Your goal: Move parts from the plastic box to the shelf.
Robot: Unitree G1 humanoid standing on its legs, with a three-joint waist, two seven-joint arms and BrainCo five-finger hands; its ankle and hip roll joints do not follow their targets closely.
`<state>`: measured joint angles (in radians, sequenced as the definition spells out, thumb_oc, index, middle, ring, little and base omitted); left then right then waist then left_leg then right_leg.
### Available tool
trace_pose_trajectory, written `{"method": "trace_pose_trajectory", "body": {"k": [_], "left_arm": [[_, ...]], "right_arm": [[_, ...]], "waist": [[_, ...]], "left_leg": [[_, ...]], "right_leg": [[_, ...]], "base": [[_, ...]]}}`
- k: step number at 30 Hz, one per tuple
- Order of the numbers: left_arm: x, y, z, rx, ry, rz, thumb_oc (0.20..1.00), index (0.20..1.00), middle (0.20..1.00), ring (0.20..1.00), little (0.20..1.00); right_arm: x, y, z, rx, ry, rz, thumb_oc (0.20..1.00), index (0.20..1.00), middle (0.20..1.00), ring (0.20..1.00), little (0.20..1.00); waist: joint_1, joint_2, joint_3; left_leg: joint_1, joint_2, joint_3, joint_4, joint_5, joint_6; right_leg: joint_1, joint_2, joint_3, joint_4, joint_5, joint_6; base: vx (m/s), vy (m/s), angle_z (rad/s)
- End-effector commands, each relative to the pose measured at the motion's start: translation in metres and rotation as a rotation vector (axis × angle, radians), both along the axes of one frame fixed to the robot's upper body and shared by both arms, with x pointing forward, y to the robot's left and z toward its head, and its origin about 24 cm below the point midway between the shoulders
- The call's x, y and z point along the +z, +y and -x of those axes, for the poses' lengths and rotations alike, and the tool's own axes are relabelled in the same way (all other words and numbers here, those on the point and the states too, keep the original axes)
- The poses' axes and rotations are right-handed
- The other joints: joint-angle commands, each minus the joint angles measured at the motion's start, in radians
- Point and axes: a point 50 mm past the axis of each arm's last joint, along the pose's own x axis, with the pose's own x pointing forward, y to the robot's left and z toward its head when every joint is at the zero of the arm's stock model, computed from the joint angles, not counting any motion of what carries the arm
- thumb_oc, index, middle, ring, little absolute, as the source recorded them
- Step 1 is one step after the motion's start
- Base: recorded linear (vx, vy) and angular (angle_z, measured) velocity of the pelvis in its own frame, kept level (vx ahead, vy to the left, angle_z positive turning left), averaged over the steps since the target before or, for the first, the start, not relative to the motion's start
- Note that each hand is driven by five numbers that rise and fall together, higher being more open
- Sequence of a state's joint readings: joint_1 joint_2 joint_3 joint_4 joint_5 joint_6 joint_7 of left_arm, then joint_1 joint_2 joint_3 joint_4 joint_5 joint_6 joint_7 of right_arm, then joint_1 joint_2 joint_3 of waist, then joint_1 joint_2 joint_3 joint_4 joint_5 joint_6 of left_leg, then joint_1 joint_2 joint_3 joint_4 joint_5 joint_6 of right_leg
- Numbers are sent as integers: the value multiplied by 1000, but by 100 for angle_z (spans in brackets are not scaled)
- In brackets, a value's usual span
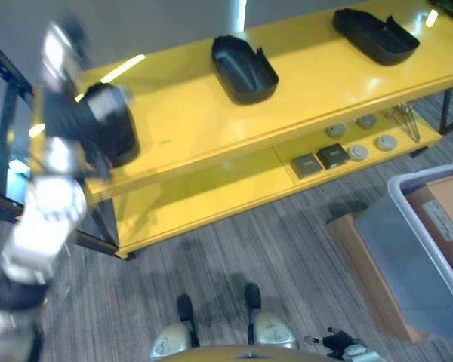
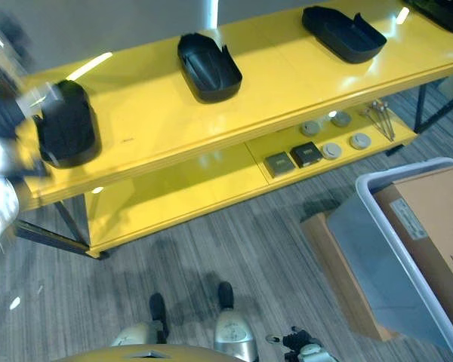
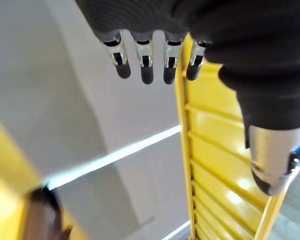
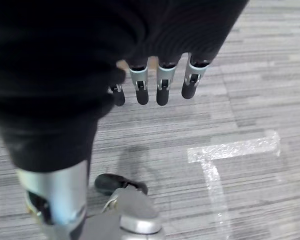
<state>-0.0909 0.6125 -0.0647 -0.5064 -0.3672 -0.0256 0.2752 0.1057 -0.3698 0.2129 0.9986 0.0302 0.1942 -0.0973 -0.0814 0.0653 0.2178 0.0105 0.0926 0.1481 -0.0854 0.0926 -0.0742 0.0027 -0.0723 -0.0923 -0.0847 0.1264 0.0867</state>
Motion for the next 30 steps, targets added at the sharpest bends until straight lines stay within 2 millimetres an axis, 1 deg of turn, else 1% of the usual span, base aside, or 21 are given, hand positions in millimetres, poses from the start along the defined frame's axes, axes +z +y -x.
{"method": "trace_pose_trajectory", "body": {"k": [1, 2, 3, 4, 5, 6, 7, 8, 11, 12, 13, 14, 15, 16, 17, 18, 20, 22, 26, 30], "left_arm": [[-16, 0, -17, -106, 56, -103, 1000, 1000, 1000, 1000, 1000], [-21, -2, -16, -118, 79, -95, 1000, 1000, 1000, 1000, 1000], [-50, -4, -14, -114, 199, -56, 1000, 1000, 1000, 1000, 1000], [-66, -5, -12, -90, 245, -76, 1000, 1000, 1000, 1000, 1000], [-79, -5, -11, -51, 279, -72, 1000, 1000, 1000, 1000, 1000], [-81, -5, -11, -44, 289, -65, 1000, 1000, 1000, 1000, 1000], [-108, 1, -9, 20, 409, 20, 1000, 1000, 1000, 1000, 1000], [-120, 4, -4, 80, 423, 16, 1000, 1000, 1000, 1000, 1000], [-135, 11, -1, 164, 410, -39, 1000, 1000, 1000, 1000, 1000], [-135, 11, -1, 184, 395, -56, 959, 959, 959, 959, 959], [-133, 10, -4, 196, 367, -78, 517, 517, 517, 517, 517], [-132, 10, -4, 199, 359, -79, 517, 517, 517, 517, 517], [-124, 7, -10, 219, 310, -61, 200, 200, 200, 200, 200], [-124, 7, -10, 219, 310, -61, 200, 200, 200, 200, 200], [-116, 5, -14, 229, 265, -60, 200, 200, 200, 200, 200], [-113, 4, -16, 233, 254, -57, 200, 200, 200, 200, 200], [-98, 1, -26, 262, 196, -25, 200, 200, 200, 200, 200], [-90, 0, -33, 280, 168, -6, 200, 200, 200, 200, 200], [-83, -2, -40, 319, 138, -7, 200, 200, 200, 200, 200], [-87, 3, -45, 375, 167, 34, 200, 200, 200, 200, 200]], "right_arm": [[-6, -1, 28, 3, 100, 64, 1000, 1000, 1000, 1000, 1000], [-6, -1, 30, 2, 102, 65, 1000, 1000, 1000, 1000, 1000], [-7, -3, 32, -8, 110, 68, 1000, 1000, 1000, 1000, 1000], [-7, -4, 33, -18, 115, 66, 1000, 1000, 1000, 1000, 1000], [-8, -3, 34, -27, 118, 64, 1000, 1000, 1000, 1000, 1000], [-8, -4, 34, -29, 119, 64, 1000, 1000, 1000, 1000, 1000], [-9, -2, 36, -47, 125, 59, 1000, 1000, 1000, 1000, 1000], [-9, -1, 38, -55, 131, 55, 1000, 1000, 1000, 1000, 1000], [-12, 4, 43, -64, 137, 47, 1000, 1000, 1000, 1000, 1000], [-12, 5, 43, -67, 138, 44, 1000, 1000, 1000, 1000, 1000], [-13, 6, 43, -67, 138, 42, 1000, 1000, 1000, 1000, 1000], [-13, 6, 43, -67, 138, 42, 1000, 1000, 1000, 1000, 1000], [-13, 6, 43, -62, 135, 46, 1000, 1000, 1000, 1000, 1000], [-13, 6, 43, -63, 135, 46, 1000, 1000, 1000, 1000, 1000], [-12, 5, 42, -58, 132, 49, 1000, 1000, 1000, 1000, 1000], [-12, 5, 41, -55, 131, 49, 1000, 1000, 1000, 1000, 1000], [-11, 2, 40, -42, 125, 55, 1000, 1000, 1000, 1000, 1000], [-11, 1, 39, -30, 121, 55, 1000, 1000, 1000, 1000, 1000], [-10, -1, 36, -14, 117, 56, 1000, 1000, 1000, 1000, 1000], [-10, -3, 36, -9, 117, 57, 1000, 1000, 1000, 1000, 1000]], "waist": [[36, -23, 0], [39, -21, -1], [53, -16, -6], [59, -14, -7], [63, -14, -7], [64, -14, -6], [71, -16, -8], [73, -18, -9], [75, -26, -7], [75, -29, -7], [72, -31, -6], [72, -32, -5], [64, -32, -1], [64, -32, -1], [56, -32, 1], [54, -32, 2], [36, -33, 8], [24, -34, 13], [11, -36, 19], [3, -38, 20]], "left_leg": [[-33, -6, -43, -2, -5, 24], [-33, -6, -45, -2, -5, 24], [-27, -8, -50, -2, -7, 24], [-23, -8, -53, -2, -7, 23], [-19, -9, -56, -2, -6, 24], [-18, -9, -56, -2, -6, 24], [-11, -8, -57, -2, -7, 24], [-5, -8, -55, -2, -10, 24], [4, -8, -53, -2, -14, 24], [6, -7, -50, -2, -15, 23], [8, -5, -47, -2, -17, 23], [8, -4, -46, -2, -17, 22], [9, -1, -41, -2, -17, 21], [9, -1, -41, -2, -17, 21], [9, 0, -36, -2, -17, 20], [9, 1, -34, -2, -17, 20], [11, 5, -22, -2, -16, 20], [12, 8, -14, -2, -15, 20], [11, 12, -6, -2, -14, 19], [13, 14, -1, -2, -15, 19]], "right_leg": [[-7, -38, -2, -3, -33, 27], [-5, -38, -4, -3, -33, 27], [5, -40, -12, -3, -35, 29], [11, -41, -17, -3, -36, 29], [16, -42, -20, -3, -36, 29], [17, -42, -21, -3, -36, 29], [26, -45, -29, -3, -38, 31], [32, -47, -33, -3, -41, 32], [40, -49, -37, -3, -40, 35], [41, -50, -39, -3, -40, 37], [41, -52, -40, -3, -38, 39], [41, -52, -40, -3, -38, 40], [38, -52, -36, -3, -35, 42], [38, -52, -36, -3, -35, 42], [36, -52, -33, -3, -34, 43], [35, -52, -31, -3, -33, 43], [30, -51, -20, -3, -31, 44], [27, -50, -13, -3, -28, 44], [21, -49, -4, -3, -27, 43], [21, -47, 2, -3, -29, 41]], "base": [[46, -2, 32], [49, 4, 34], [44, 5, 25], [53, 3, 17], [30, -1, 10], [41, -4, 12], [44, -5, 14], [50, -6, 12], [30, -14, 6], [0, 0, 0], [0, 0, 0], [-11, -1, 5], [-10, 3, 5], [0, 0, 0], [0, 0, 0], [0, 0, 0], [-7, 11, -2], [-12, 10, -7], [-14, -2, -12], [7, 2, -10]]}}
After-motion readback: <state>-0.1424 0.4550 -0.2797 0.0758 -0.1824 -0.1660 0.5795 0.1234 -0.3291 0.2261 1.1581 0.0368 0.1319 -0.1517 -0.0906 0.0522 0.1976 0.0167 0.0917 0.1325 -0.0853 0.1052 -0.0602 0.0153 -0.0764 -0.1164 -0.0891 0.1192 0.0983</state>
